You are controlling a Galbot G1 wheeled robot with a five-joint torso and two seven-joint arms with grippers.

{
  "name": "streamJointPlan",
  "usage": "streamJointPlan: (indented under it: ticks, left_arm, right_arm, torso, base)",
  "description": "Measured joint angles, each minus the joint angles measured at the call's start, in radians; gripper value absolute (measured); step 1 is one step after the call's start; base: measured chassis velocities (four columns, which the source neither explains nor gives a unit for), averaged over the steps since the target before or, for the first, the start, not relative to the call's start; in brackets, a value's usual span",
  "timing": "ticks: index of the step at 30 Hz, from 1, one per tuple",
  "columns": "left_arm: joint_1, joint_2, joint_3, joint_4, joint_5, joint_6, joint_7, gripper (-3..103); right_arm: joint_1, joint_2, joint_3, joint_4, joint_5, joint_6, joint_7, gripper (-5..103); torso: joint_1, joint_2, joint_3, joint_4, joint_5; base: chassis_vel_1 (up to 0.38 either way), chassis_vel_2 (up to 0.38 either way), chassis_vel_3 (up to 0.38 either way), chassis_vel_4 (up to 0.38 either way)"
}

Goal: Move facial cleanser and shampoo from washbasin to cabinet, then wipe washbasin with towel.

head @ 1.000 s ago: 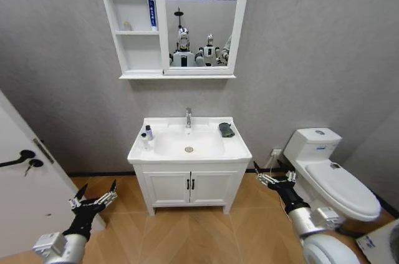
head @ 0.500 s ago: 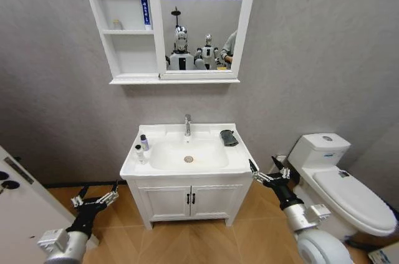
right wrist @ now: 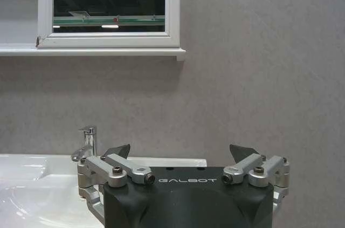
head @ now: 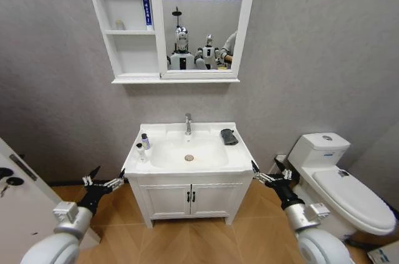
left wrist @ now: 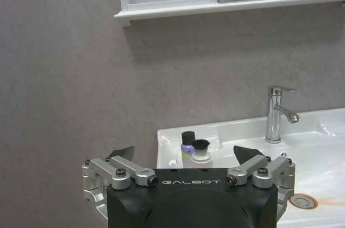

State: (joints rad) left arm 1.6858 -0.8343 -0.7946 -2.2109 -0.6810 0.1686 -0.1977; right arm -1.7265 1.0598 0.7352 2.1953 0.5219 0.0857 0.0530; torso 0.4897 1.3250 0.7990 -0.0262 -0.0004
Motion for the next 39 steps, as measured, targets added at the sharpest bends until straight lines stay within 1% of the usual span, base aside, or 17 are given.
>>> streamJointPlan:
  ticks: [1,4,5,7,8,11,12,14,15,17,21,25,27,28,30,33,39]
  left_arm:
    - [0.000,0.000,0.000,0.000,0.000,0.000,0.000,100]
    - [-0.106,0.057,0.049,0.057,-0.060,0.024,-0.026,100]
    - [-0.106,0.057,0.049,0.057,-0.060,0.024,-0.026,100]
    - [-0.176,0.095,0.099,0.102,-0.105,0.041,-0.050,100]
    - [-0.176,0.095,0.099,0.102,-0.105,0.041,-0.050,100]
    - [-0.251,0.117,0.192,0.166,-0.124,0.051,-0.071,100]
    - [-0.251,0.117,0.192,0.166,-0.124,0.051,-0.071,100]
    - [-0.288,0.112,0.247,0.199,-0.125,0.052,-0.075,100]
    - [-0.288,0.112,0.247,0.199,-0.125,0.052,-0.075,100]
    - [-0.326,0.093,0.299,0.235,-0.110,0.049,-0.072,100]
    - [-0.350,0.077,0.331,0.264,-0.094,0.044,-0.060,100]
    - [-0.397,0.059,0.375,0.300,-0.078,0.037,-0.045,100]
    - [-0.444,0.046,0.408,0.326,-0.073,0.034,-0.040,100]
    - [-0.444,0.046,0.408,0.326,-0.073,0.034,-0.040,100]
    - [-0.493,0.033,0.444,0.356,-0.070,0.034,-0.039,100]
    - [-0.524,0.020,0.474,0.388,-0.060,0.032,-0.037,100]
    - [-0.573,-0.016,0.511,0.452,-0.044,0.026,-0.032,100]
  right_arm:
    - [0.000,0.000,0.000,0.000,0.000,0.000,0.000,100]
    - [-0.008,0.016,0.000,-0.001,-0.004,-0.006,0.000,100]
    - [-0.008,0.016,0.000,-0.001,-0.004,-0.006,0.000,100]
    - [-0.013,0.026,0.004,-0.001,-0.008,-0.009,0.000,100]
    - [-0.013,0.026,0.004,-0.001,-0.008,-0.009,0.000,100]
    - [-0.021,0.035,0.016,-0.003,-0.011,-0.010,0.002,100]
    - [-0.021,0.035,0.016,-0.003,-0.011,-0.010,0.002,100]
    - [-0.029,0.040,0.027,-0.004,-0.013,-0.010,0.002,100]
    - [-0.029,0.040,0.027,-0.004,-0.013,-0.010,0.002,100]
    - [-0.042,0.050,0.044,-0.009,-0.017,-0.010,0.002,100]
    - [-0.052,0.060,0.056,-0.014,-0.022,-0.010,0.002,100]
    - [-0.061,0.068,0.062,-0.017,-0.027,-0.009,0.002,100]
    - [-0.067,0.068,0.066,-0.017,-0.029,-0.009,0.002,100]
    - [-0.067,0.068,0.066,-0.017,-0.029,-0.009,0.002,100]
    - [-0.075,0.068,0.075,-0.017,-0.031,-0.008,0.002,100]
    - [-0.080,0.071,0.084,-0.017,-0.031,-0.006,0.001,100]
    - [-0.088,0.080,0.095,-0.018,-0.031,-0.001,0.000,100]
  torso:
    - [0.000,0.000,0.000,0.0000,0.0000]
    - [0.000,0.000,0.000,0.0000,-0.0001]
    - [0.000,0.000,0.000,0.0000,-0.0001]
    - [0.000,0.000,0.000,0.0001,0.0000]
    - [0.000,0.000,0.000,0.0001,0.0000]
    - [0.000,0.000,0.000,0.0000,0.0000]
    - [0.000,0.000,0.000,0.0000,0.0000]
    - [0.000,0.000,0.000,0.0001,0.0000]
    - [0.000,0.000,0.000,0.0001,0.0000]
    - [0.000,0.000,0.000,0.0001,-0.0001]
    - [0.000,0.000,0.000,0.0001,0.0000]
    - [0.000,0.000,0.000,0.0002,0.0001]
    - [0.000,0.000,0.000,0.0001,0.0001]
    - [0.000,0.000,0.000,0.0001,0.0001]
    - [0.000,0.000,0.000,0.0000,0.0001]
    - [0.000,0.000,0.000,0.0000,0.0002]
    - [0.000,0.000,0.000,0.0001,0.0000]
  base:
    - [0.000,0.000,0.000,0.000]
    - [0.000,0.000,0.000,0.000]
    - [0.000,0.000,0.000,0.000]
    - [0.000,0.000,0.000,0.000]
    - [0.000,0.000,0.000,0.000]
    - [0.000,0.000,0.000,0.000]
    - [0.000,0.000,0.000,0.000]
    - [0.000,0.000,0.000,0.000]
    - [0.000,0.000,0.000,0.000]
    - [0.000,0.000,0.000,0.000]
    - [0.000,0.000,0.000,0.000]
    - [0.000,0.000,0.000,0.000]
    - [0.000,0.000,0.000,0.000]
    - [0.000,0.000,0.000,0.000]
    - [0.000,0.000,0.000,0.000]
    - [0.000,0.000,0.000,0.000]
    - [0.000,0.000,0.000,0.000]
